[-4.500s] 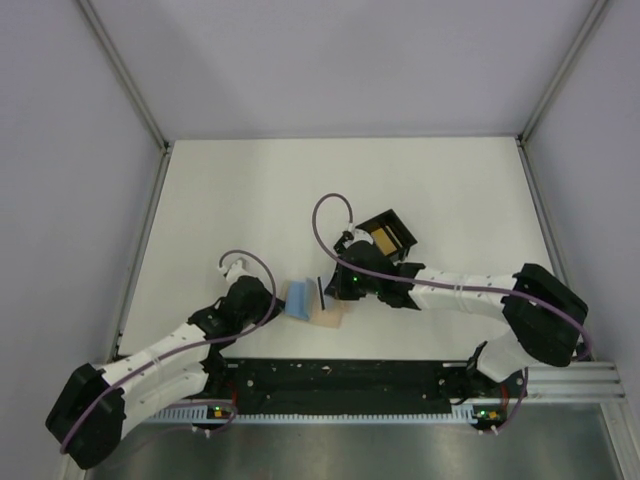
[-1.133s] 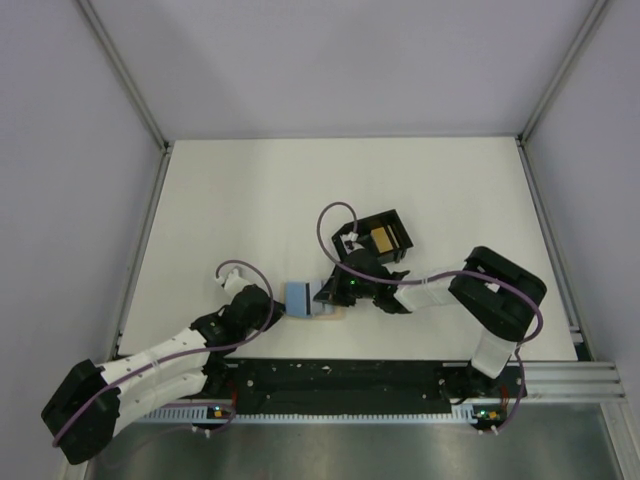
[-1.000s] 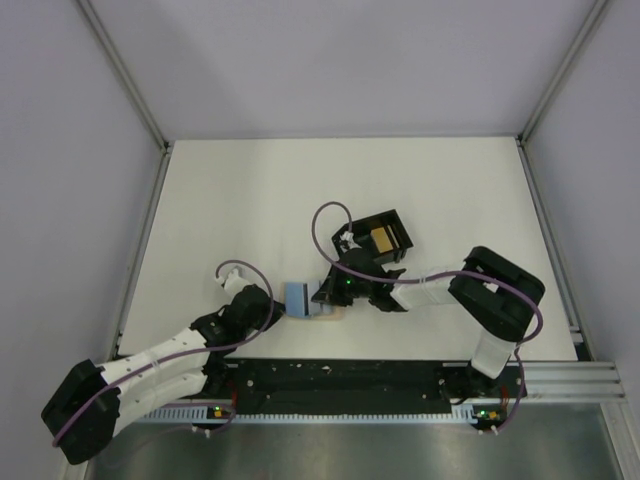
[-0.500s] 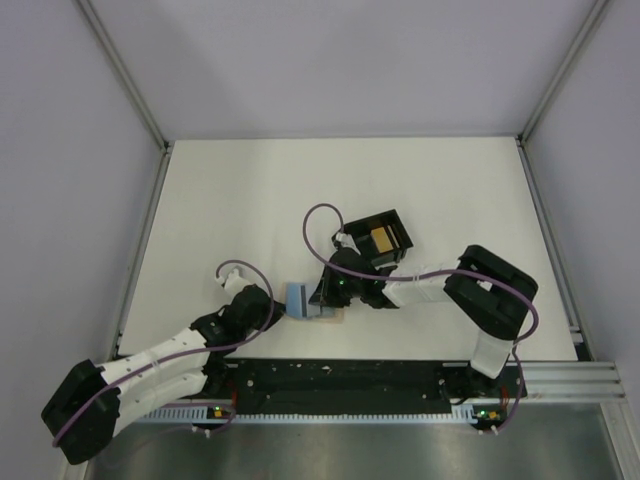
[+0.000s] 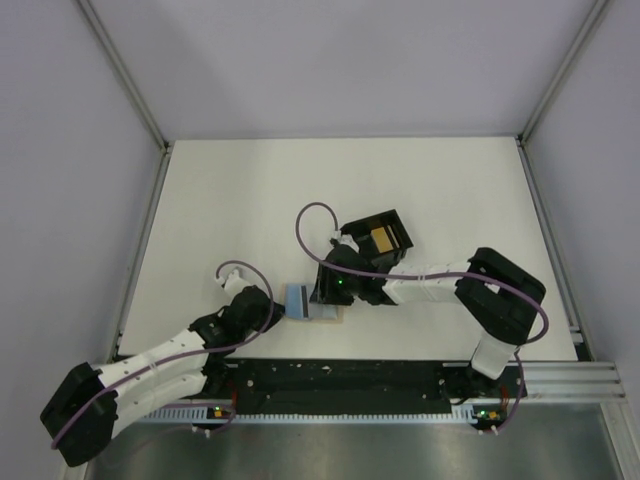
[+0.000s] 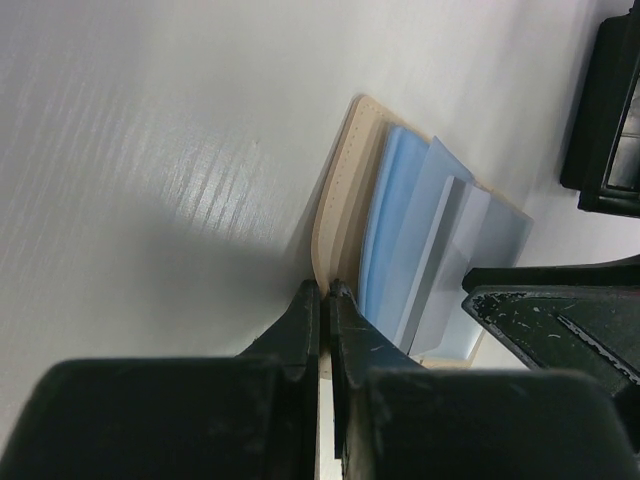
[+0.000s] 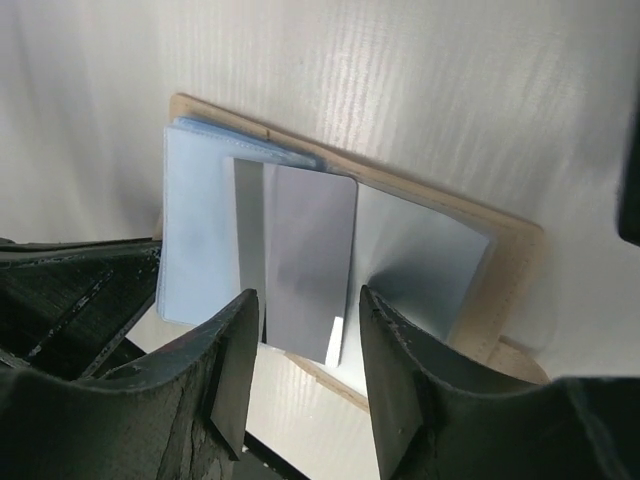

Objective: Put the credit cards into the card holder
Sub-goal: Insert the credit card into the card holder.

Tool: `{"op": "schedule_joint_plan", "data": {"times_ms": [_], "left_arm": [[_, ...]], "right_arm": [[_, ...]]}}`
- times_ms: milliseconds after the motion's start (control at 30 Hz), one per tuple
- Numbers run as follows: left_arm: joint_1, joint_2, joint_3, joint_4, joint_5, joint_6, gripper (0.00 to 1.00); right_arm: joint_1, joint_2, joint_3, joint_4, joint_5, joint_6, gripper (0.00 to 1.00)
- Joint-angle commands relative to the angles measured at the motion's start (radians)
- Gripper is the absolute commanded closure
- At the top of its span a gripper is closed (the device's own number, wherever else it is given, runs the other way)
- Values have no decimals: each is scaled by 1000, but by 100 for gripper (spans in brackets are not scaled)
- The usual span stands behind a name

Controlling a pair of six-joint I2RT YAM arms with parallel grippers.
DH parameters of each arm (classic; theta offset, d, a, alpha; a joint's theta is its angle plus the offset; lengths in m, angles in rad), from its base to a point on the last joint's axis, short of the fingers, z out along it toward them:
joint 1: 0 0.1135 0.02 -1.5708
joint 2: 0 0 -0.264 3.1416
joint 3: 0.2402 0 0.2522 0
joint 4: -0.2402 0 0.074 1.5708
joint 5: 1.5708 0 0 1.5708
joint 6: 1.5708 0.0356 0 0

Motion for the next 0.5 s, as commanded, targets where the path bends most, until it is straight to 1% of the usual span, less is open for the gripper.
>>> {"op": "schedule_joint_plan", "data": {"times_ms": [0,33,133,233,467], "left_arm": [[-2,-6,9,-26,-15,31,100],[-2,-6,9,-27,-15,30,100],[-4,-4,11,-23,-17,30,100],[-4,-6,14,-23,-15,31,100],[-5,-3,9,-18,-15,33,100]], "right_arm": [[29,63,42,1,-59,-35,55],[32,69,51,28,-70,-39,55],[45,87,82,33,-97,-42,55],[45,92,88,91,-153,-16,55],[49,89,114,108,-122,-42,56]]}}
